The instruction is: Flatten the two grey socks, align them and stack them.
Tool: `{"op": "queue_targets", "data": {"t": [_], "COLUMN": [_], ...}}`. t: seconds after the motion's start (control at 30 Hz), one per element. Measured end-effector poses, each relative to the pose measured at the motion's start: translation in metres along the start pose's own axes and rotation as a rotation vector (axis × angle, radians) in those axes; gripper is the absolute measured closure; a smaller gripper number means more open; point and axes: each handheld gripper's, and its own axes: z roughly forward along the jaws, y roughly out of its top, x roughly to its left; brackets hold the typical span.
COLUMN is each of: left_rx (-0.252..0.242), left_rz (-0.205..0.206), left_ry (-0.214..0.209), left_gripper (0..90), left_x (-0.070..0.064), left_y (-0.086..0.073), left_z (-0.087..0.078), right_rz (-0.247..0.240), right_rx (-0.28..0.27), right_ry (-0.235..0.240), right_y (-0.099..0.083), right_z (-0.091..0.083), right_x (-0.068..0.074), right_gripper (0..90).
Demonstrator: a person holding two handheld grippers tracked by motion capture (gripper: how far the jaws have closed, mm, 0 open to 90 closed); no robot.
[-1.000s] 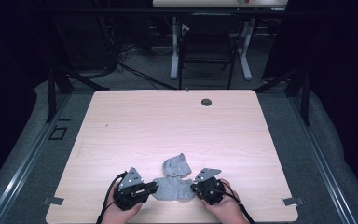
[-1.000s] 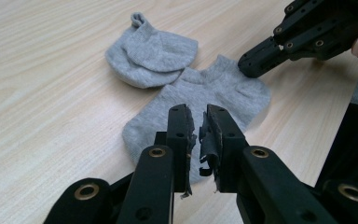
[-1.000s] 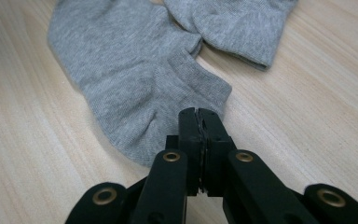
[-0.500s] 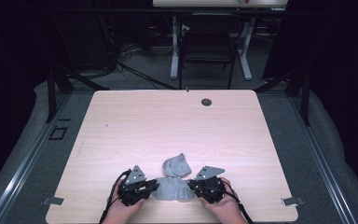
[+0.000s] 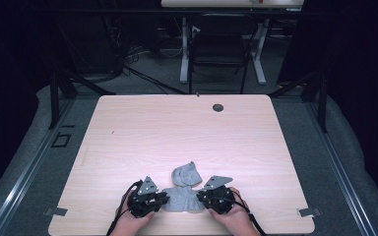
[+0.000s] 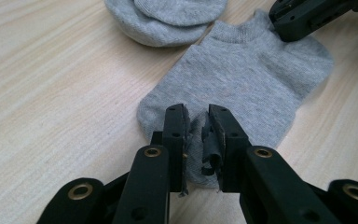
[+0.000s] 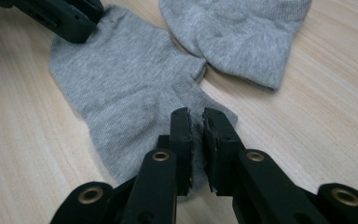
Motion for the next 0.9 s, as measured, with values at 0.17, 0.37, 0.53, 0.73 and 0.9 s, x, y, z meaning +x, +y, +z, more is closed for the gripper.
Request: {"op": "queue_targets", "data": {"t": [0.17,0.37,0.53,0.73,0.9], "left_rx": [0.006,0.008,0.003,0.003,-0.015], "left_rz": [-0.008,-0.015,-0.033,-0.023,-0.024], "left_ry": [-0.011,-0.013,-0.015,-0.02,-0.016], "left_gripper": [77.6,77.9,77.9,73.7,70.5], "left_x": [-0.0027,-0.0047,-0.0046,-0.0072,-0.0046], "left_y": [-0.0025,-0.0042,-0.0047,-0.0025,-0.0007], "left_z": [-0.0023,-0.0038,-0.0039,-0.0047,-0.0067], "right_rz": [-0.009,-0.033,-0.016,-0.003,0.015], "right_rx": [0.01,0.036,0.024,0.019,-0.011], "right_ry": [0.004,-0.004,0.009,0.026,0.022], "right_y": [-0.0016,-0.0013,-0.0024,-0.0006,0.0026], "right_z": [-0.0024,-0.0048,-0.0044,-0.0063,-0.0106], "right_x": [0.0014,0.0031,0.0018,0.0006,-0.0004], "right_gripper": [83.4,84.2,84.1,81.7,77.9]}}
